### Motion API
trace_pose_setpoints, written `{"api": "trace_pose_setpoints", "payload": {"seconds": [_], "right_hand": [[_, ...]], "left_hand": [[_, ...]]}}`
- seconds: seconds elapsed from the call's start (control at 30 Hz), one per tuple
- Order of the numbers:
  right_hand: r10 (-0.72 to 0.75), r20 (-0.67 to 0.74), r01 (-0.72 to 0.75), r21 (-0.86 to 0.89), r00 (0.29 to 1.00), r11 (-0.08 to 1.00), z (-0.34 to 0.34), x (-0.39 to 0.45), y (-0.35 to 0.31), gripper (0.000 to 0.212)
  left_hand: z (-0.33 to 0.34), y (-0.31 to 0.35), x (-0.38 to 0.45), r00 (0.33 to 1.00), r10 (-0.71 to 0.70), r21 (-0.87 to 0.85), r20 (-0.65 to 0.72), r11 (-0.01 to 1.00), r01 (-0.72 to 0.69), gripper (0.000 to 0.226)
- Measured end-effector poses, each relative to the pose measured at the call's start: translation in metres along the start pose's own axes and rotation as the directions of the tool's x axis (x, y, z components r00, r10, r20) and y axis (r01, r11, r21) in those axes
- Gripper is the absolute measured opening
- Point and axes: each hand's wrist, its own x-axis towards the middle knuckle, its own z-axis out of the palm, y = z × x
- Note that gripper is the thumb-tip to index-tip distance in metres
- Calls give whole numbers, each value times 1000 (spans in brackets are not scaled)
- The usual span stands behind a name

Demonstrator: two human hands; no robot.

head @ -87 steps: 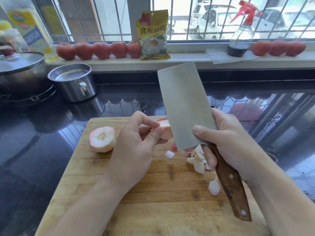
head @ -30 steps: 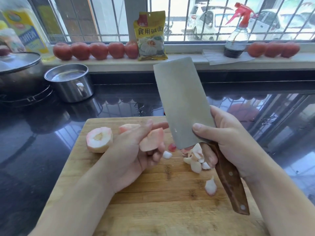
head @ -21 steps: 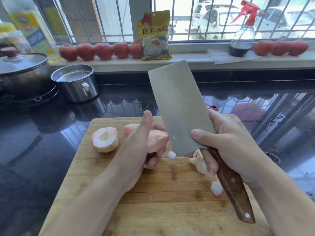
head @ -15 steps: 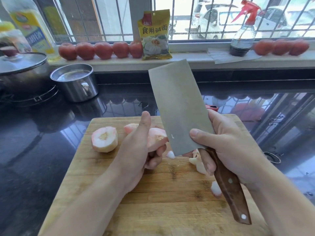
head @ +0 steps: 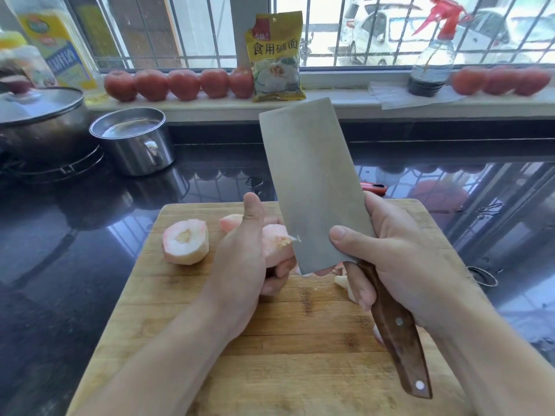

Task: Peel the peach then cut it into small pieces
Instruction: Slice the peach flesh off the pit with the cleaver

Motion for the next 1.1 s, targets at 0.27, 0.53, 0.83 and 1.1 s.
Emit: {"api": "trace_pose_setpoints", "payload": {"seconds": [0.27, 0.53, 0.83, 1.1], "right_hand": [[1, 29, -3, 73, 1000, 997, 2, 5, 12, 23], [44, 70, -58, 228, 997, 972, 1, 9, 21, 21], [93, 36, -99, 258, 995, 961, 3, 11, 24, 18], [185, 41, -187, 389, 982, 902, 5, 14, 20, 19]], "left_hand": [[3, 0, -2, 1000, -12, -9, 9, 1000, 12, 82], [4, 1, -1, 1000, -6, -7, 21, 1000, 7, 80], [4, 0, -1, 999, -21, 26, 24, 999, 20, 81], [2, 0, -3, 992, 119, 368, 29, 922, -121, 90]]}}
